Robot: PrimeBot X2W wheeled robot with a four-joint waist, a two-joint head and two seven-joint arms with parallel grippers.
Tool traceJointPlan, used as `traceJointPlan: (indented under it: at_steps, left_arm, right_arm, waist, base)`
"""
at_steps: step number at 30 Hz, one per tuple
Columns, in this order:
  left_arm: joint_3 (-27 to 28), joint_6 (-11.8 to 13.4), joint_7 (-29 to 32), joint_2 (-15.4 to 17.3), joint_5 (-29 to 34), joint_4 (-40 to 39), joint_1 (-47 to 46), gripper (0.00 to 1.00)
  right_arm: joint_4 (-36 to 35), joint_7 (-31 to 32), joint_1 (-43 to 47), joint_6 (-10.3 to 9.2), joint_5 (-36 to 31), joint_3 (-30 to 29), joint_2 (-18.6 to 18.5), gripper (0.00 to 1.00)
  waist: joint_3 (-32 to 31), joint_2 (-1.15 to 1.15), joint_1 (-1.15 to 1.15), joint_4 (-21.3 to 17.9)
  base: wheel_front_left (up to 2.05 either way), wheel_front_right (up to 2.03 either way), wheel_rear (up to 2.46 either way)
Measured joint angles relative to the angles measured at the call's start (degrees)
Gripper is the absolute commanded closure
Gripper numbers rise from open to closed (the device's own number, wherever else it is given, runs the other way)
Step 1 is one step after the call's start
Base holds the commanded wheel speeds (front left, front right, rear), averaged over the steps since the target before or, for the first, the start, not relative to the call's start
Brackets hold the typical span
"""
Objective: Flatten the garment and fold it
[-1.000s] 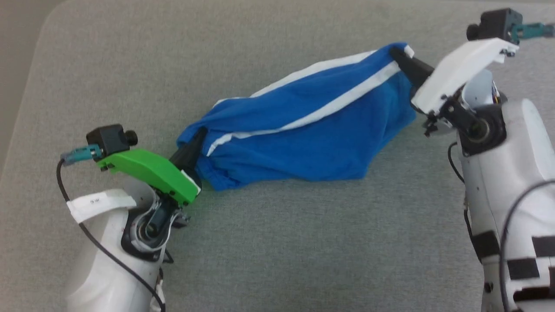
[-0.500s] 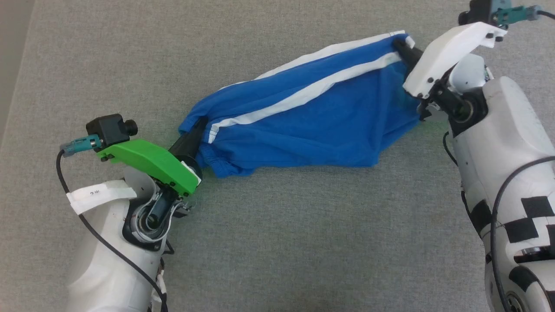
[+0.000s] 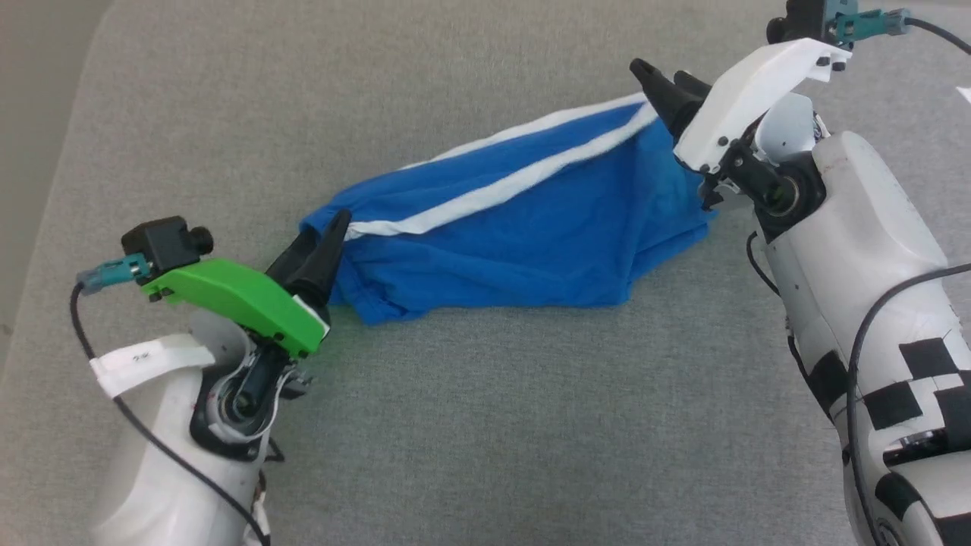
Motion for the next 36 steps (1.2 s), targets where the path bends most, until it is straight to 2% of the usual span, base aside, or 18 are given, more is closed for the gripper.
traceJointPlan:
  at_steps: [5, 8, 12, 16, 21, 27, 36]
  left_arm:
    - [0.44, 2.33, 0.0, 1.79, 1.16, -4.34, 3.07, 0.0]
    - [0.16, 4.5, -1.63, 3.97, 5.64, -7.04, 4.95, 0.0]
    - [1.04, 7.67, -11.52, 6.83, 15.7, -10.85, 7.28, 0.0]
    - [1.75, 9.22, -22.62, 6.59, 22.07, -12.43, 10.93, 0.0]
    - [0.75, 10.26, -26.83, 5.38, 28.52, -11.92, 15.34, 0.0]
    - [1.87, 9.9, -27.15, 1.52, 34.84, -13.73, 16.92, 0.0]
    - [3.98, 5.32, -27.16, -3.69, 38.98, -13.57, 16.97, 0.0]
  right_arm:
    - [-2.68, -1.0, 2.83, 0.01, -1.77, 1.4, -0.83, 0.0]
    - [-4.52, -1.63, 5.31, 0.01, -4.6, 2.72, -2.69, 0.0]
    - [-6.59, -2.08, 9.04, 0.01, -8.8, 3.25, -4.89, 0.0]
    - [-8.22, -0.47, 12.81, 0.01, -15.56, 3.8, -6.83, 0.0]
    - [-10.7, 5.7, 17.28, 0.01, -24.09, 5.23, -7.17, 0.0]
    - [-15.6, 10.87, 18.84, 0.01, -29.8, 4.15, -3.92, 0.0]
    - [-15.89, 18.01, 18.85, 0.01, -39.16, -0.32, -1.81, 0.0]
  waist:
    - [-3.26, 0.0, 0.0, -0.24]
    - [-5.28, 0.0, 0.0, -0.44]
    - [-7.69, 0.0, 0.0, -0.79]
    - [-9.39, 0.0, -0.01, -1.15]
    - [-9.92, 0.0, -0.01, -1.07]
    - [-8.31, 0.0, -0.01, -0.3]
    - [-5.72, 0.0, -0.01, 1.91]
  base:
    - [0.0, 0.0, 0.0]
    - [0.0, 0.0, 0.0]
    - [0.0, 0.0, 0.0]
    - [0.0, 0.0, 0.0]
    - [0.0, 0.0, 0.0]
    - [0.0, 0.0, 0.0]
    - [0.0, 0.0, 0.0]
